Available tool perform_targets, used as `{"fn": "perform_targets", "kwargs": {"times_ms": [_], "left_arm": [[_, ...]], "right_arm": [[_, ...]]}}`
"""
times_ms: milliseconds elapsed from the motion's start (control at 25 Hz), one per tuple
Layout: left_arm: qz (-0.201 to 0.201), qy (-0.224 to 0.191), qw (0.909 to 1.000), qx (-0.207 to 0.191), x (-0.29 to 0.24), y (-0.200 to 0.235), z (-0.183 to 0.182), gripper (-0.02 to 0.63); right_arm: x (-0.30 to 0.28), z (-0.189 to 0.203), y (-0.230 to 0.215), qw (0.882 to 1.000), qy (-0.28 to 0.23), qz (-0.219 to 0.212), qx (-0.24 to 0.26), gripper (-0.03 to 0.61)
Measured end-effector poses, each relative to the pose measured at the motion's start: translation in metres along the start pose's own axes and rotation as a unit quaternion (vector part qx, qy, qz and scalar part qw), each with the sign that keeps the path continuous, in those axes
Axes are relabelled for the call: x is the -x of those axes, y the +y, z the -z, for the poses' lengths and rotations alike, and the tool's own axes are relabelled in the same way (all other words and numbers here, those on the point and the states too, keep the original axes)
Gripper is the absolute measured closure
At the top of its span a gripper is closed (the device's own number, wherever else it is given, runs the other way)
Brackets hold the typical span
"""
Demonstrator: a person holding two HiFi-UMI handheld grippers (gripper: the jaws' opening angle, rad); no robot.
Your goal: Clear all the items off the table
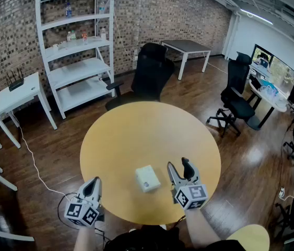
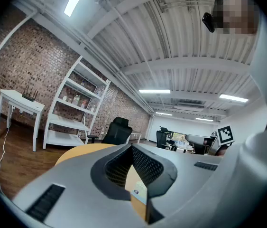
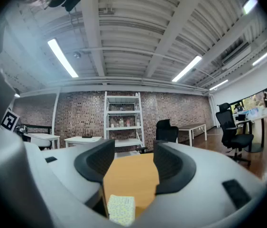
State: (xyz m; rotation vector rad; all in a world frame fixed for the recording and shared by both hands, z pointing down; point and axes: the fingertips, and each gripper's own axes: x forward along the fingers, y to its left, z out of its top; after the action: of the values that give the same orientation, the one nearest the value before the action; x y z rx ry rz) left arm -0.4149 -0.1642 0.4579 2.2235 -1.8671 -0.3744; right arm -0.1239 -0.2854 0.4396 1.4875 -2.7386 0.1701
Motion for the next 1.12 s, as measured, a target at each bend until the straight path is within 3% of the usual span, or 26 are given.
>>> {"fn": "perform_targets", "kwargs": {"times_ms": [200, 320, 480, 560, 680, 760, 800, 920, 1120], "left_arm": [[-0.017, 0.007, 0.9998, 0.006, -0.01, 0.013, 0.01, 0.623], [-0.034, 0.022, 0.9991, 0.01, -0.009, 0.018, 0.019, 0.623], [-0.058, 0.043, 0.9973, 0.015, -0.004, 0.026, 0.034, 0.623], [-0.071, 0.055, 0.9958, 0.018, 0.0, 0.032, 0.041, 0.623], [-0.087, 0.071, 0.9934, 0.022, 0.004, 0.037, 0.051, 0.623], [-0.097, 0.082, 0.9916, 0.026, 0.008, 0.04, 0.06, 0.623], [-0.101, 0.089, 0.9905, 0.03, 0.011, 0.042, 0.065, 0.623], [-0.109, 0.116, 0.9862, 0.045, 0.02, 0.046, 0.085, 0.623], [-0.111, 0.148, 0.9806, 0.065, 0.016, 0.039, 0.113, 0.623]], "right_arm": [[-0.025, 0.028, 0.006, 0.999, 0.037, -0.024, -0.001, 0.305], [-0.04, 0.05, 0.009, 0.996, 0.071, -0.043, -0.013, 0.244], [-0.06, 0.081, 0.018, 0.991, 0.118, -0.063, -0.014, 0.244], [-0.068, 0.098, 0.025, 0.987, 0.142, -0.073, -0.014, 0.189], [-0.078, 0.124, 0.027, 0.982, 0.175, -0.07, -0.017, 0.189], [-0.083, 0.151, 0.029, 0.976, 0.21, -0.057, -0.023, 0.183], [-0.085, 0.168, 0.032, 0.97, 0.235, -0.051, -0.022, 0.109], [-0.087, 0.214, 0.042, 0.951, 0.305, -0.046, -0.011, 0.054], [-0.09, 0.25, 0.046, 0.934, 0.351, -0.059, -0.005, 0.054]]}}
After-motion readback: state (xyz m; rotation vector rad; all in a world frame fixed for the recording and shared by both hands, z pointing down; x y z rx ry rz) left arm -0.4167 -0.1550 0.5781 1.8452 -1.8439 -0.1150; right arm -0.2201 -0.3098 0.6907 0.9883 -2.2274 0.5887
